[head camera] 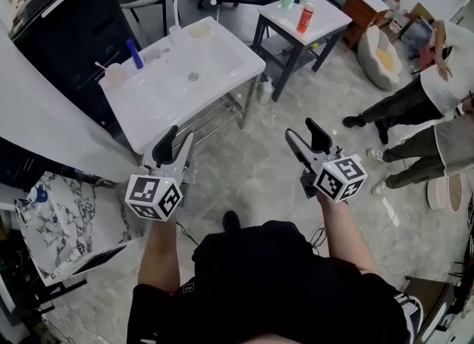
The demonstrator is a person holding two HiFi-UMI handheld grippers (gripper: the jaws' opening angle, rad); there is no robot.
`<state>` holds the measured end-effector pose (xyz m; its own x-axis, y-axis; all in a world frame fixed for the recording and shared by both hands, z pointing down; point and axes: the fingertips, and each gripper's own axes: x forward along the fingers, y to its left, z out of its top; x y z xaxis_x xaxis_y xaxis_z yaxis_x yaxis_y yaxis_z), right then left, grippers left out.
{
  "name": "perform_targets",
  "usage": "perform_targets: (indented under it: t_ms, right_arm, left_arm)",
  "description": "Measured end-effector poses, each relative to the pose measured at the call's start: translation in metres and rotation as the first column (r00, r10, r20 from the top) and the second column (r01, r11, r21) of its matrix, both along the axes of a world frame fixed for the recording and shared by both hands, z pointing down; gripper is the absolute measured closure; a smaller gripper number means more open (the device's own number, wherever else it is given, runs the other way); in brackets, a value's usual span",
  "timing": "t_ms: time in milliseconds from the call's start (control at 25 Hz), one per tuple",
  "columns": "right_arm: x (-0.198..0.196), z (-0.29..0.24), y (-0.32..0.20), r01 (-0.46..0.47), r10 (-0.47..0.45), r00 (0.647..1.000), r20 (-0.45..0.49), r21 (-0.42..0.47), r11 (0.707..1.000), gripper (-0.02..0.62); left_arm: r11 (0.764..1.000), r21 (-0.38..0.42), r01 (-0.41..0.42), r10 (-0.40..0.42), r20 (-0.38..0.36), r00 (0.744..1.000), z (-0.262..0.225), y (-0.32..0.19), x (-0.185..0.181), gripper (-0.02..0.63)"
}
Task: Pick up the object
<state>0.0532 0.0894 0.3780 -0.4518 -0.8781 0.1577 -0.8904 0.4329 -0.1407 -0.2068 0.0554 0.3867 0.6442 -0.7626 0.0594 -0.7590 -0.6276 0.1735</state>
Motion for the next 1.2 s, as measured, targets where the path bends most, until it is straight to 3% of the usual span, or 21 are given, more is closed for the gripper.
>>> perform_targets:
  t_ms: [160, 320, 560, 880, 1200]
  right_arm:
    - [-0.003, -0.012, -0.012, 0.004, -0.004, 1.000, -0.013, 0.022, 1.000, 0.337]
    - [-0.006, -0.019, -0.025, 0.009, -0.009, 1.000, -0.007, 0.039, 0.999, 0.337]
    - [-0.009, -0.003, -0.052, 0.041, -0.042, 0.999, 0.022, 0.021, 0.999, 0.337]
    - [0.012, 0.029, -0.125, 0.063, -0.062, 0.994, 0.095, -0.006, 0.998, 0.337]
    - [0.061, 0.048, -0.250, 0.121, -0.117, 0.986, 0.118, -0.032, 0.992, 0.337]
  left_arm:
    - [0.998, 0.034, 0.050, -0.051, 0.001, 0.999, -0.010, -0.010, -0.011, 0.431]
    - [0.999, 0.014, 0.052, -0.051, -0.054, 0.997, -0.016, -0.019, -0.012, 0.422]
    - [0.999, -0.031, 0.040, -0.042, -0.058, 0.997, -0.006, -0.042, -0.007, 0.411]
    - [0.989, -0.125, 0.074, -0.068, 0.049, 0.996, 0.029, -0.113, 0.012, 0.408]
    - [0.973, -0.189, 0.131, -0.110, 0.122, 0.986, 0.050, -0.227, 0.068, 0.408]
